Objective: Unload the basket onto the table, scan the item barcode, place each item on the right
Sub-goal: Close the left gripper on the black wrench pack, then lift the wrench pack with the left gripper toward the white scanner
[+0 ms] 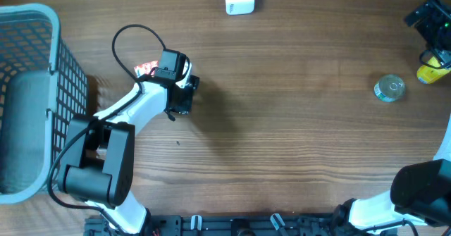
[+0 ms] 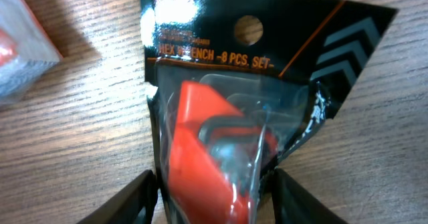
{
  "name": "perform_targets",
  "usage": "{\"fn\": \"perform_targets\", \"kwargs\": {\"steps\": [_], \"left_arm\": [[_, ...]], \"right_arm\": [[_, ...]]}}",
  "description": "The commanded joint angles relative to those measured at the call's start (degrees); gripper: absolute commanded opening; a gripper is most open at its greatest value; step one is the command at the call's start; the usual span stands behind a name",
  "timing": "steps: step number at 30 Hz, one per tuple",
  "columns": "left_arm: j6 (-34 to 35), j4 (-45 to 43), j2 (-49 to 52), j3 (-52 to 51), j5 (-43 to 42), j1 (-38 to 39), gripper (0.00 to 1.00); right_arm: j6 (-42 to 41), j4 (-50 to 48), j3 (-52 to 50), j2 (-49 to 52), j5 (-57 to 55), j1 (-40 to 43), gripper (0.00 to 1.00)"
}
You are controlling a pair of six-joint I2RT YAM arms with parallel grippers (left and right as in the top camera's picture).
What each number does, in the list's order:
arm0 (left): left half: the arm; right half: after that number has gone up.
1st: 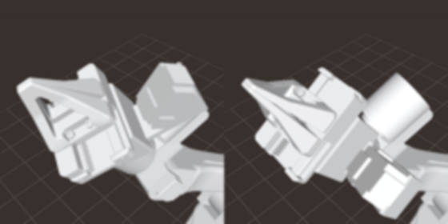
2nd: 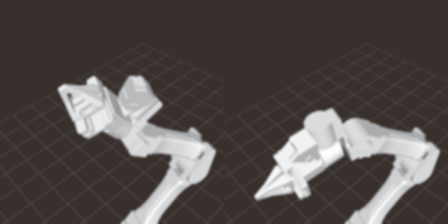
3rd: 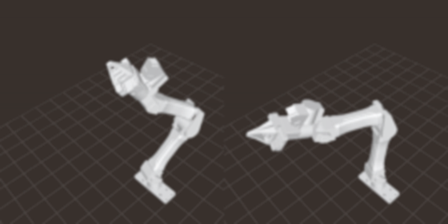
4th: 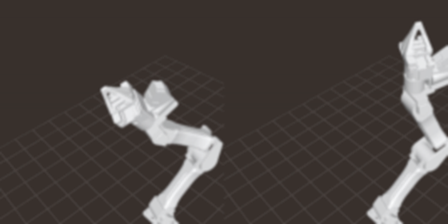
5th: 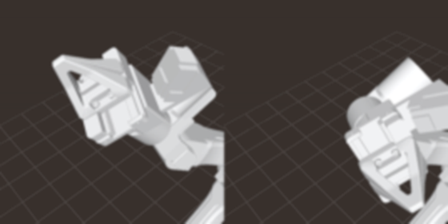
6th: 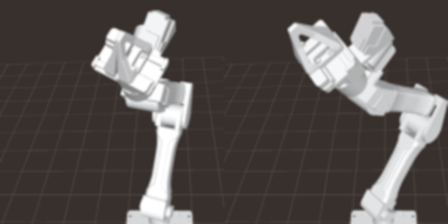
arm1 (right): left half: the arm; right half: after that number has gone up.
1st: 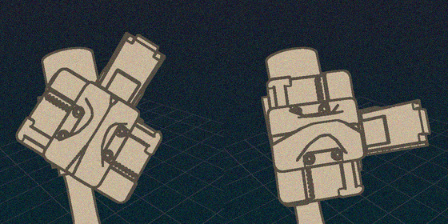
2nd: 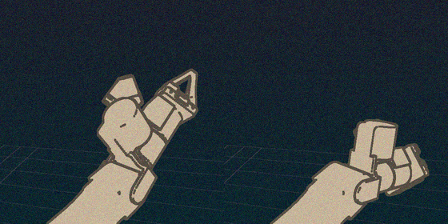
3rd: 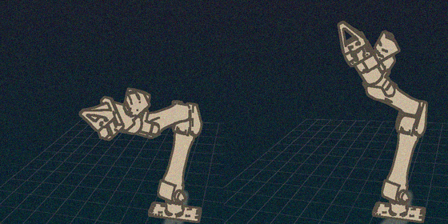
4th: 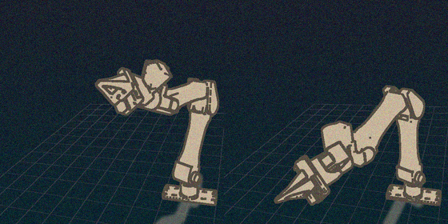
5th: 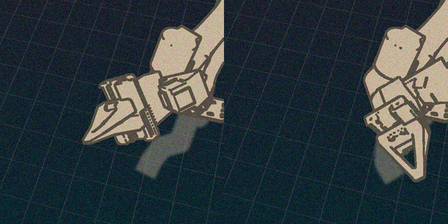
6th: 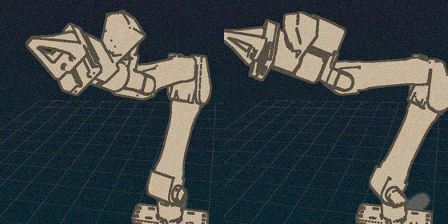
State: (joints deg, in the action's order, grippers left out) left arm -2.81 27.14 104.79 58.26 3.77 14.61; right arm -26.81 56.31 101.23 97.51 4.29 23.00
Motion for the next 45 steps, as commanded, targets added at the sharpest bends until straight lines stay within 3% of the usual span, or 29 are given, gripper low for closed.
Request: {"fn": "perform_targets", "kwargs": {"steps": [1,7,13,19,23,30,33,36,38,45], "left_arm": [[-1.0,6.2,4.3,-3.1,3.4,-0.4,0.28],[3.4,10.0,1.7,-3.1,3.0,-0.2,0.08],[5.2,10.3,-6.9,-3.1,-5.4,-0.2,0.04],[5.2,12.2,-15.0,-3.1,-16.9,-0.2,0.04],[5.2,12.8,-18.1,-3.1,-30.1,-0.3,0.04],[5.2,8.8,-19.4,-3.1,-66.2,-0.3,0.04],[5.2,0.4,-19.4,-3.1,-83.3,-0.3,0.04],[5.2,-7.2,-19.4,-3.1,-88.3,-0.3,0.04],[5.2,-18.7,-19.4,-3.1,-93.0,-0.3,0.04],[6.3,-44.0,-19.4,-3.1,-94.1,-0.3,0.04]], "right_arm": [[-0.3,-0.4,-0.4,0.2,0.7,-0.3,0.98],[5.2,-0.7,-0.4,1.0,1.1,-4.3,0.99],[7.1,-2.4,-0.4,6.8,-7.8,-13.2,1.00],[5.2,-3.1,-0.4,16.7,-7.9,-16.3,1.00],[5.8,-4.1,-0.4,18.6,-7.9,-17.3,1.00],[5.9,-5.0,-0.4,18.8,-9.3,-19.6,1.00],[5.8,-4.9,-0.4,19.9,-9.4,-20.1,1.00],[5.9,-4.8,-0.4,21.0,-9.4,-20.1,1.00],[5.9,-4.6,-0.4,22.3,-9.4,-20.1,1.00],[7.3,-5.1,-0.4,22.9,-9.4,-20.8,1.00]]}}
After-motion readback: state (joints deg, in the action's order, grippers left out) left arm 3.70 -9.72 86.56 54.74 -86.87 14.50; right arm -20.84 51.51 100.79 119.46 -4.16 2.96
